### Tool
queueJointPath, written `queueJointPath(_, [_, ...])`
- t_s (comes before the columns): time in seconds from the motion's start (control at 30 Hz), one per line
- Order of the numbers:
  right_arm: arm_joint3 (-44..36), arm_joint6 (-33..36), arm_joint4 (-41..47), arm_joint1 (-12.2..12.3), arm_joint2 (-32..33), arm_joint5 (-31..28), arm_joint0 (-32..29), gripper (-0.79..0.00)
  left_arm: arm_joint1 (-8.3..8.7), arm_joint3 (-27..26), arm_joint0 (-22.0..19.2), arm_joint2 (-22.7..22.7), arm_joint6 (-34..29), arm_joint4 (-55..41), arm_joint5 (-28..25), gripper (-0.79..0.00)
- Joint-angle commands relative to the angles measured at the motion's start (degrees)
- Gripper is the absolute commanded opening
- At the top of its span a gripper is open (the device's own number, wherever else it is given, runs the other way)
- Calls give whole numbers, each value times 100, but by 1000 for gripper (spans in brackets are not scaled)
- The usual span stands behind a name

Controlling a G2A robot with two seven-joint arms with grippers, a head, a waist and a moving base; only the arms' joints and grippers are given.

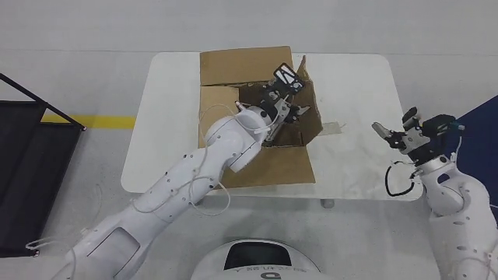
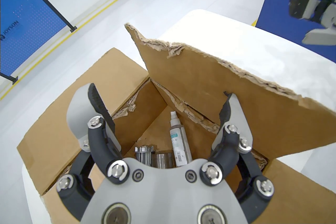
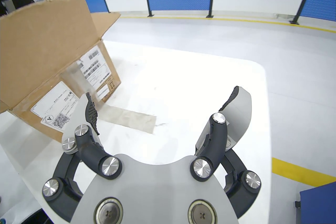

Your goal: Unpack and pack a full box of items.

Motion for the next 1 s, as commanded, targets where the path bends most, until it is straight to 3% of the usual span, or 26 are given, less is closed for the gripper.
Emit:
queueJointPath(0.0, [-49, -125, 17, 9, 157, -32, -129, 0, -83, 227, -106, 184, 35, 22, -3, 0])
queueJointPath(0.27, [-170, -353, -229, 47, 395, -114, -341, 0, -480, 1308, -562, 699, 282, -35, 124, 0])
queueJointPath(0.4, [-186, -361, -300, 79, 488, -151, -273, 0, -556, 1127, -578, 581, 917, 19, 341, 0])
queueJointPath(0.53, [-249, -425, -189, 113, 579, -232, -105, 0, -375, 262, -119, -60, 1256, 213, 540, 0])
queueJointPath(0.77, [-795, -356, 44, 131, 419, -131, 170, 0, 131, -1394, 1447, -1957, 1457, 631, 312, 0])
queueJointPath(0.97, [-1405, 447, 189, 138, -265, 133, 607, 0, 375, -2010, 2457, -3708, 1563, 100, -179, 0])
